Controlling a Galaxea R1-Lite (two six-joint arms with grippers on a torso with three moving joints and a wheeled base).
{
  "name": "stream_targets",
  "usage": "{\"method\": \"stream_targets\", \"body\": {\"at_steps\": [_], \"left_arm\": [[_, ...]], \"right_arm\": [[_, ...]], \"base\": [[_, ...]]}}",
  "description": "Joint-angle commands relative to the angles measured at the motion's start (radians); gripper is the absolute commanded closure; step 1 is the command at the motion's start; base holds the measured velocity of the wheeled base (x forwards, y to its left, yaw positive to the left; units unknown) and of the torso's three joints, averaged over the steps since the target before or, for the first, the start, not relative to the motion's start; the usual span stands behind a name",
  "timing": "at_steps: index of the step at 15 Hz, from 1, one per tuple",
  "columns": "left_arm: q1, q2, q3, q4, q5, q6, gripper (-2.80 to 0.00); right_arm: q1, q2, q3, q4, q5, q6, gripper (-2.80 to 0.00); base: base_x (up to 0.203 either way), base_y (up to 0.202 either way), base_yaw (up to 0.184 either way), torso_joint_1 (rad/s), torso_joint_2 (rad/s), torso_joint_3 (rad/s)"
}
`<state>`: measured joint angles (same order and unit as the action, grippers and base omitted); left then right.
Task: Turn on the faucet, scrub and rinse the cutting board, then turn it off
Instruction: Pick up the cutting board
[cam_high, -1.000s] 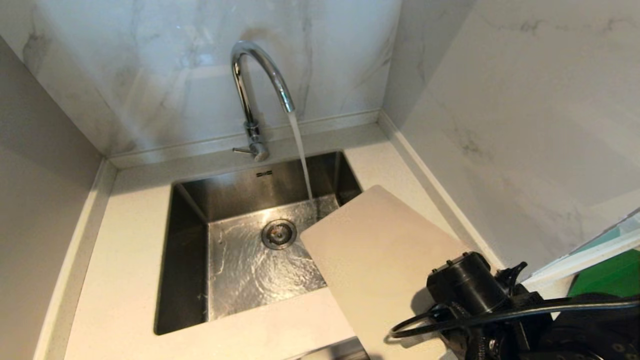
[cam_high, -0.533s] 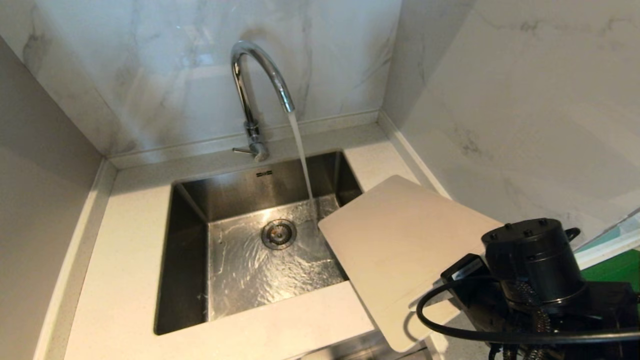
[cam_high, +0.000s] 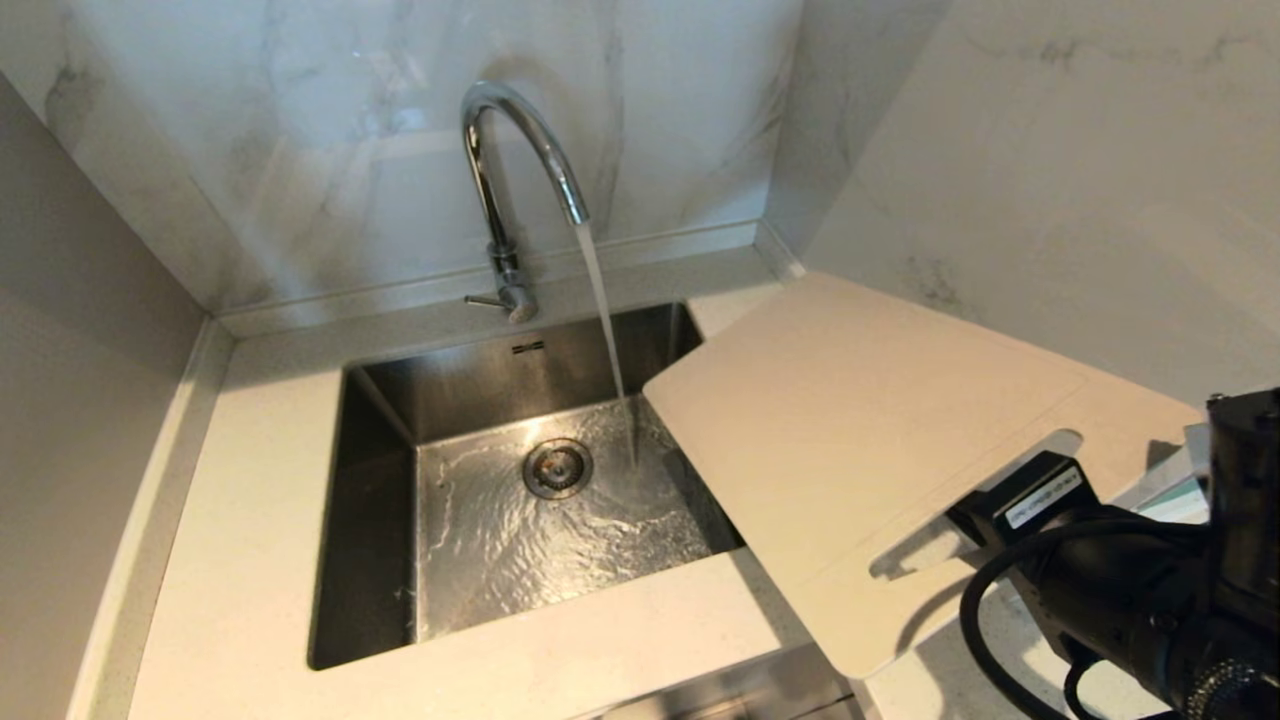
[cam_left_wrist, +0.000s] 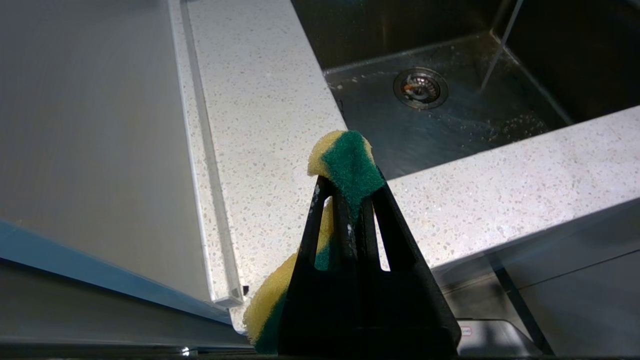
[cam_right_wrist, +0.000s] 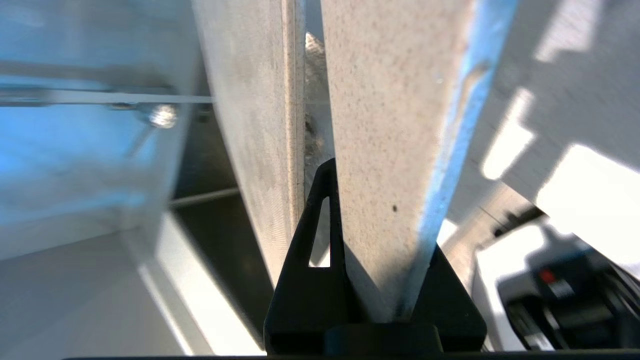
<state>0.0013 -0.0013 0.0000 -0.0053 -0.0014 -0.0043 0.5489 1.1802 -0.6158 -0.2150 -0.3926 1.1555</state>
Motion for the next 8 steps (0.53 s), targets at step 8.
{"method": "stream_targets", "body": {"at_steps": [8], "left_arm": [[0.000,0.001,0.001,-0.001,0.000,0.000,0.00]], "right_arm": [[0.056,0.013,0.073,-0.008,-0.024,-0.195,0.00]], "base": [[0.000,0.000,0.000,0.000,0.00,0.000]]}}
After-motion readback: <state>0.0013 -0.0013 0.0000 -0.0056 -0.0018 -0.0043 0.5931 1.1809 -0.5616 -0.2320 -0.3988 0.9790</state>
